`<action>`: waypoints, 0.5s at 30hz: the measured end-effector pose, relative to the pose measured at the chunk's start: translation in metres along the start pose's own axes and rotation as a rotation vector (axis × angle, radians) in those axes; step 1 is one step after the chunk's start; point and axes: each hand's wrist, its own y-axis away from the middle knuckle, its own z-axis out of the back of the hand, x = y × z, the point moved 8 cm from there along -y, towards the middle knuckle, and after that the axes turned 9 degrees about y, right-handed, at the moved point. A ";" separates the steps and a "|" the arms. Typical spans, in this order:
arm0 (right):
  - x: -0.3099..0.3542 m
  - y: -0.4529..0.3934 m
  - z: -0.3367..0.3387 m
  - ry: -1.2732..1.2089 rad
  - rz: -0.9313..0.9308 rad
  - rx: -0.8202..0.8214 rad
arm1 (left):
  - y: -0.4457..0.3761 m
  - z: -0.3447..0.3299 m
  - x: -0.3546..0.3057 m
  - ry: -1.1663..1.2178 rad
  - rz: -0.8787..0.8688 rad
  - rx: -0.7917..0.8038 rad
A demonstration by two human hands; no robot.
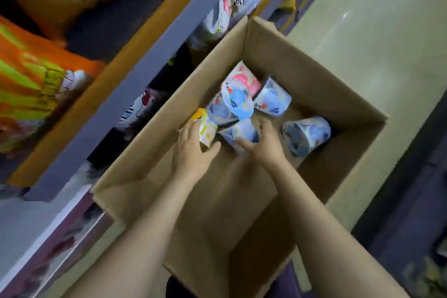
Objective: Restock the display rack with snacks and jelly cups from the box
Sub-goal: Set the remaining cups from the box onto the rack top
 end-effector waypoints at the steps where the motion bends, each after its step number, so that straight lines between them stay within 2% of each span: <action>1: -0.004 -0.010 -0.006 -0.037 -0.024 0.015 | -0.011 -0.006 0.008 0.012 0.021 0.003; 5: -0.022 -0.028 -0.032 -0.098 -0.097 0.045 | -0.039 -0.019 0.035 0.035 0.142 0.040; 9: -0.029 -0.029 -0.044 -0.192 -0.115 0.021 | -0.036 -0.035 0.061 0.325 0.423 0.093; 15: -0.038 -0.009 -0.046 -0.340 -0.203 0.074 | -0.006 -0.033 0.062 0.508 0.530 0.069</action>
